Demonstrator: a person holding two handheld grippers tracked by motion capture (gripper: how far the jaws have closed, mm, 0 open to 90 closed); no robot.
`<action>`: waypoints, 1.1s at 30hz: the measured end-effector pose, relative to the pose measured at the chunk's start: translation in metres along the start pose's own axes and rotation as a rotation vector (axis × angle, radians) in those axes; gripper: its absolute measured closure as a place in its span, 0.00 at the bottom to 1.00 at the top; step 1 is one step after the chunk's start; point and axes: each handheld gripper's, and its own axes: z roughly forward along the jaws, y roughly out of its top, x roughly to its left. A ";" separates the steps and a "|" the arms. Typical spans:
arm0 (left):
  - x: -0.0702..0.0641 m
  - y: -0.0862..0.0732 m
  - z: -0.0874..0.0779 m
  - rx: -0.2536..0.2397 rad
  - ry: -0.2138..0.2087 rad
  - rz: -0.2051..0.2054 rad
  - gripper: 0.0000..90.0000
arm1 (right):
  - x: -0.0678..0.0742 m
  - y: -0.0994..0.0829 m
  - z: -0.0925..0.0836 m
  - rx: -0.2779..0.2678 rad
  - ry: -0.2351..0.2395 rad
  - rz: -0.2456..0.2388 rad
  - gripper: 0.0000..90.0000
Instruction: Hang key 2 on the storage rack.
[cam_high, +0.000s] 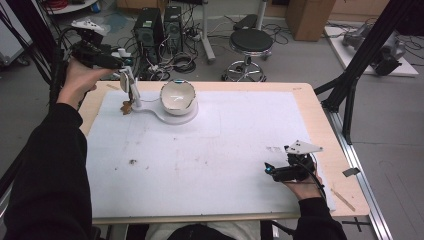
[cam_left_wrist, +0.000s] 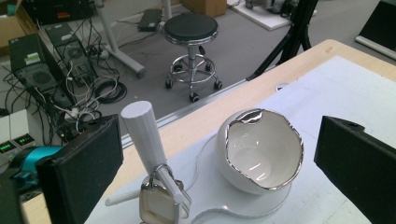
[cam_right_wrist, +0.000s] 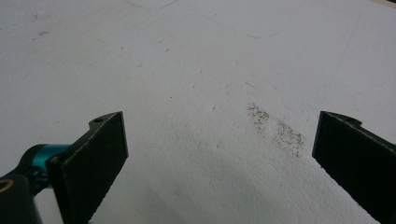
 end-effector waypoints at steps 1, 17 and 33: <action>-0.001 -0.002 -0.001 -0.001 -0.002 0.001 0.02 | 0.000 0.000 0.000 0.000 0.002 -0.001 0.03; -0.007 -0.044 -0.018 -0.014 0.027 -0.004 0.02 | 0.002 0.004 0.000 -0.021 0.009 0.005 0.03; -0.009 -0.100 -0.024 -0.016 0.034 -0.005 0.02 | 0.002 0.004 -0.002 -0.026 0.002 0.015 0.03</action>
